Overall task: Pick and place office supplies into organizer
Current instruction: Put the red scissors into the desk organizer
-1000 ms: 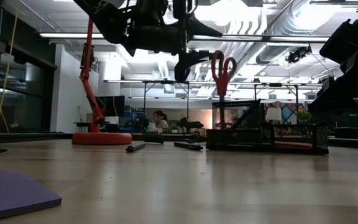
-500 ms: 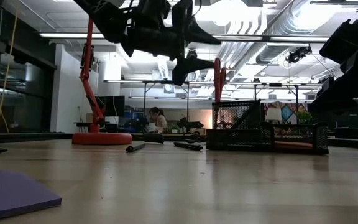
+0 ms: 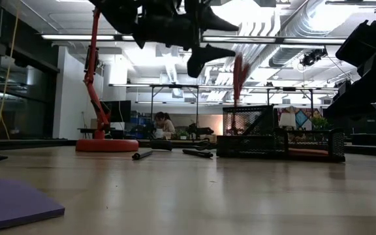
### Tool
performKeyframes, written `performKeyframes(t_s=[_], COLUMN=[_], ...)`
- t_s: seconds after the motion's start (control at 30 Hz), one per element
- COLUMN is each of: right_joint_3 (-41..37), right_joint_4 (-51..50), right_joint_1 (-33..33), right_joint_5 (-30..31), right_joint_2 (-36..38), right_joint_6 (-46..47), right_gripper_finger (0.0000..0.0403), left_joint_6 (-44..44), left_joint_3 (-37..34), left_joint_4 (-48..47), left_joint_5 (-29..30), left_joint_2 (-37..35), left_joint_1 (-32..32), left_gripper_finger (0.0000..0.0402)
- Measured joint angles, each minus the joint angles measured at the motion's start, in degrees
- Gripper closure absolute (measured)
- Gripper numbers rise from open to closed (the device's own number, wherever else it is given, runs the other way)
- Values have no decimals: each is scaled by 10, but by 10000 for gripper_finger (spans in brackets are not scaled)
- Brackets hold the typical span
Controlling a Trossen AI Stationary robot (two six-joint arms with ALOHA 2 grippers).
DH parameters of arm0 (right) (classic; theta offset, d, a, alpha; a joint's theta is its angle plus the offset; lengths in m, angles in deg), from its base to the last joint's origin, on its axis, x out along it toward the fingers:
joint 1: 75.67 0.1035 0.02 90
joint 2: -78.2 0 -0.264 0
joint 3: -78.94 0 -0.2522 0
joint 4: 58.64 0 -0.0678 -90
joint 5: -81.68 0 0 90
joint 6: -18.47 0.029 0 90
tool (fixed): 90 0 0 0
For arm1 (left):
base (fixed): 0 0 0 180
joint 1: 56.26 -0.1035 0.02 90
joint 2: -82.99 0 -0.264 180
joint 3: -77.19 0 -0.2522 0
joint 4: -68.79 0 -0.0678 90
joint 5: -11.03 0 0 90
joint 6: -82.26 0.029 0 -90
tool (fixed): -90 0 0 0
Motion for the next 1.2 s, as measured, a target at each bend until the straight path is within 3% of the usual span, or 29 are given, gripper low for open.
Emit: performKeyframes(t_s=[0.23, 0.5, 0.63, 0.8, 1.2], right_joint_3=[0, 0, 0, 0, 0], right_joint_4=[0, 0, 0, 0, 0], right_joint_1=[0, 0, 0, 0, 0], right_joint_5=[0, 0, 0, 0, 0], right_joint_2=[0, 0, 0, 0, 0], right_joint_6=[0, 0, 0, 0, 0], right_gripper_finger=[242, 235, 233, 240, 242], left_joint_6=[39, 47, 33, 18, 58], left_joint_3=[2, 2, 2, 2, 2], left_joint_4=[-78, -39, -34, -63, -63], left_joint_5=[45, 45, 29, -41, -27], left_joint_2=[0, 0, 0, 0, 0], left_joint_1=[-1, -1, -1, 4, 14], left_gripper_finger=[169, 169, 169, 169, 169])
